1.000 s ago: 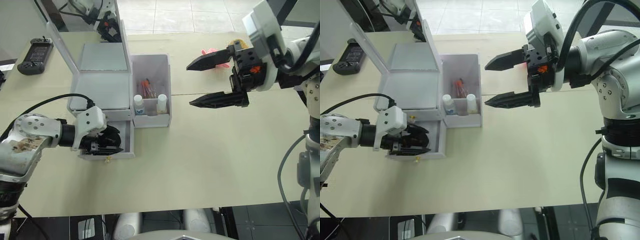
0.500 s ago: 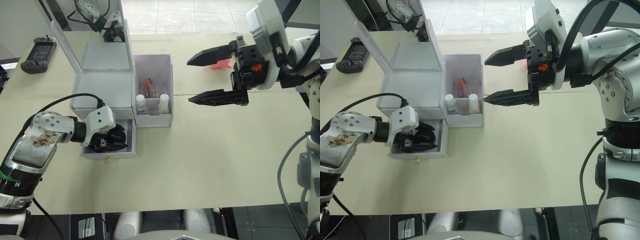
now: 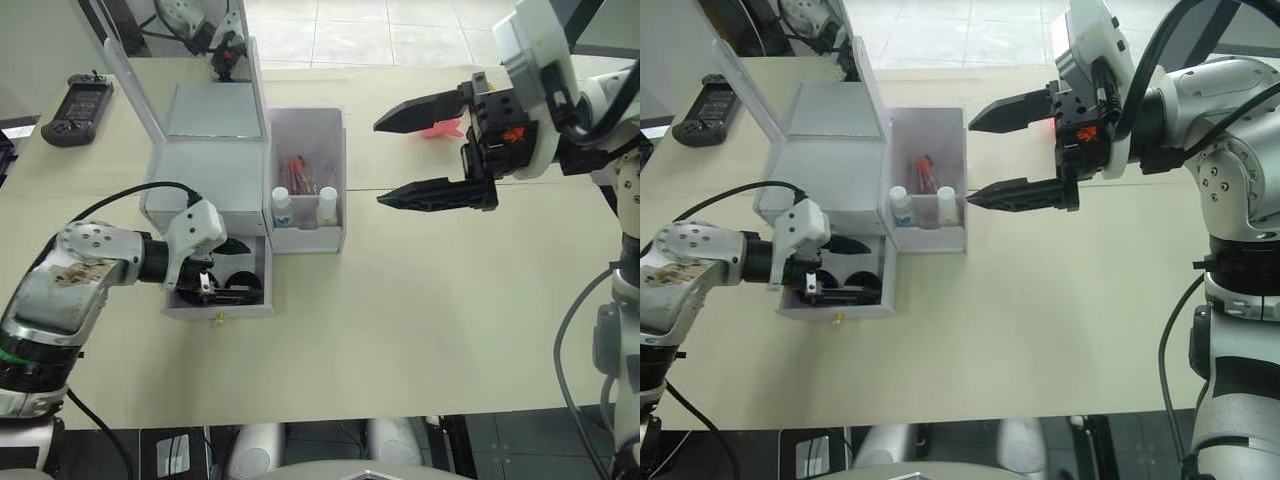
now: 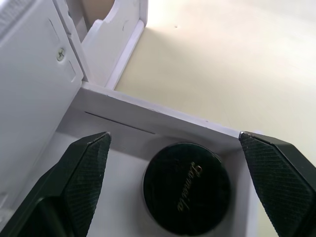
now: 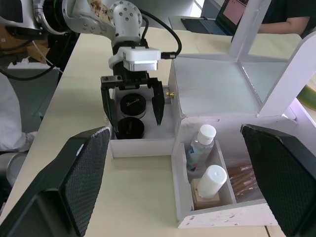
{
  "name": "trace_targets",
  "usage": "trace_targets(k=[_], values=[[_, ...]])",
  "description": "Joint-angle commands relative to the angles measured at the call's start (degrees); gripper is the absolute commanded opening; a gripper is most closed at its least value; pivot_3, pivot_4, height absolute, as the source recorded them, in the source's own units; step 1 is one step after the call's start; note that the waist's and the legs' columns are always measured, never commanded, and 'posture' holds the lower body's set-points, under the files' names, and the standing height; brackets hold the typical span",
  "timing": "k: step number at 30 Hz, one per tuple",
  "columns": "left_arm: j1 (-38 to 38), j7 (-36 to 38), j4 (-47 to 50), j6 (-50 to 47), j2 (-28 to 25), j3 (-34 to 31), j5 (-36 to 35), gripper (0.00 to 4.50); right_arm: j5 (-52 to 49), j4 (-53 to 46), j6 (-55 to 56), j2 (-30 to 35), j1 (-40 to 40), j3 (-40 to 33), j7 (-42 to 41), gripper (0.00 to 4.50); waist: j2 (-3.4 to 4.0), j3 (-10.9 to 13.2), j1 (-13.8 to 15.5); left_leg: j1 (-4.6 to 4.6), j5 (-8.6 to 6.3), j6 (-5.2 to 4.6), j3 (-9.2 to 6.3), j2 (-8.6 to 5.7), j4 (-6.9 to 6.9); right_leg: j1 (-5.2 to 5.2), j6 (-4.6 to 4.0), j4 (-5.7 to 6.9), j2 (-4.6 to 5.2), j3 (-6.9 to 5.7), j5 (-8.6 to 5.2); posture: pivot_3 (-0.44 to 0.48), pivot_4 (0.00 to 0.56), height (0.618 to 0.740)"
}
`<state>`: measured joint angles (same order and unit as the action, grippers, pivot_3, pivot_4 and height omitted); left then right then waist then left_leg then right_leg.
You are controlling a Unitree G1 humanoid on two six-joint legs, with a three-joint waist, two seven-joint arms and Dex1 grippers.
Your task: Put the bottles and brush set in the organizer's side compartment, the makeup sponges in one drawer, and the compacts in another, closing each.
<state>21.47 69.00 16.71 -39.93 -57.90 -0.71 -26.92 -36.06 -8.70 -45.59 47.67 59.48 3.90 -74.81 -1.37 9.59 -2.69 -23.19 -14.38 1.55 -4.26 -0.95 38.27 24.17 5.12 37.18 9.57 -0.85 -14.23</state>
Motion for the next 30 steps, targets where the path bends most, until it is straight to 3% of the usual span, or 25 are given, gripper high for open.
trace_targets(k=[1, 4, 8, 11, 14, 16, 20, 24, 30], values=[[-0.9, 0.5, 4.3, -5.5, -1.7, -7.1, -7.2, 4.46, -0.5, -1.1, 0.8, 0.6, 0.9, -1.2, -0.5, 4.5, 0.0, 0.0, 0.0, 0.0, 0.0, -0.01, 0.0, 0.0, -0.01, 0.0, 0.0, 0.0, 0.0, -0.01, 0.0, 0.0, 0.15, 0.74], [-5.5, 1.9, 4.8, -14.4, -3.3, -20.8, -17.9, 4.46, -0.7, -0.9, 0.8, 1.0, 0.8, -1.4, -1.2, 4.5, 0.0, 0.0, -0.1, -0.03, -0.02, -0.04, -0.01, 0.0, 0.0, 0.0, 0.0, -0.01, 0.0, 0.0, 0.0, 0.0, 0.15, 0.74], [-18.5, 1.8, 9.8, -16.1, -0.4, -35.2, -22.2, 4.46, -0.2, 0.6, 1.6, 1.0, 1.3, -0.9, -2.5, 4.5, 0.03, 0.0, -0.7, 0.07, -0.02, -0.04, 0.0, 0.01, -0.07, -0.02, 0.0, -0.01, 0.01, 0.03, 0.0, 0.0, 0.15, 0.74], [-32.3, 2.4, 15.4, -19.4, 5.9, -47.3, -29.8, 4.46, 0.1, 1.9, 2.3, 0.3, 2.3, -0.1, -3.9, 4.5, 0.02, 0.0, -1.3, 0.09, -0.02, -0.03, 0.01, 0.01, -0.14, -0.01, 0.0, -0.04, 0.0, 0.05, 0.0, 0.0, 0.15, 0.74], [-45.2, 0.3, 18.8, -15.9, 14.8, -53.7, -29.5, 4.46, 0.6, 2.8, 2.5, -0.1, 2.5, 1.3, -5.2, 4.5, 0.03, 0.0, -1.3, 0.09, -0.04, -0.07, 0.01, 0.04, -0.18, -0.01, 0.0, -0.12, -0.01, 0.06, 0.0, 0.0, 0.15, 0.74], [-51.0, -0.6, 20.5, -12.8, 19.0, -54.5, -28.3, 4.46, 1.5, 3.5, 3.2, -0.2, 2.4, 2.2, -5.8, 4.5, 0.02, 0.0, -0.8, 0.18, -0.34, -0.57, 0.07, 0.03, -0.19, -0.09, 0.0, -0.1, 0.0, 0.11, 0.0, 0.0, 0.15, 0.74], [-59.8, -2.6, 21.6, -3.6, 28.5, -51.2, -22.8, 4.29, 3.6, 4.9, 4.6, -0.8, 2.2, 4.3, -6.9, 4.5, 0.03, 0.0, 0.6, 0.18, -0.34, -0.57, 0.1, 0.02, -0.07, -0.18, -0.02, -0.28, 0.01, 0.13, 0.01, 0.0, 0.15, 0.74], [-63.1, -6.5, 18.5, 7.7, 38.3, -43.4, -14.3, 3.27, 5.1, 6.5, 5.9, -2.1, 2.9, 5.8, -7.6, 4.5, 0.02, 0.0, 1.6, 0.18, -0.36, -0.59, 0.2, -0.01, 0.0, -0.23, -0.04, -0.51, 0.04, 0.18, 0.01, 0.0, 0.15, 0.74], [-59.4, -16.8, 16.1, 16.4, 45.8, -33.0, -6.9, 1.46, 6.4, 9.1, 6.6, -3.8, 4.9, 6.4, -8.6, 4.5, 0.02, -0.1, 2.3, 0.11, -0.36, -0.59, 0.18, -0.02, 0.18, -0.22, -0.05, -0.48, 0.03, 0.15, 0.02, 0.0, 0.15, 0.74]])
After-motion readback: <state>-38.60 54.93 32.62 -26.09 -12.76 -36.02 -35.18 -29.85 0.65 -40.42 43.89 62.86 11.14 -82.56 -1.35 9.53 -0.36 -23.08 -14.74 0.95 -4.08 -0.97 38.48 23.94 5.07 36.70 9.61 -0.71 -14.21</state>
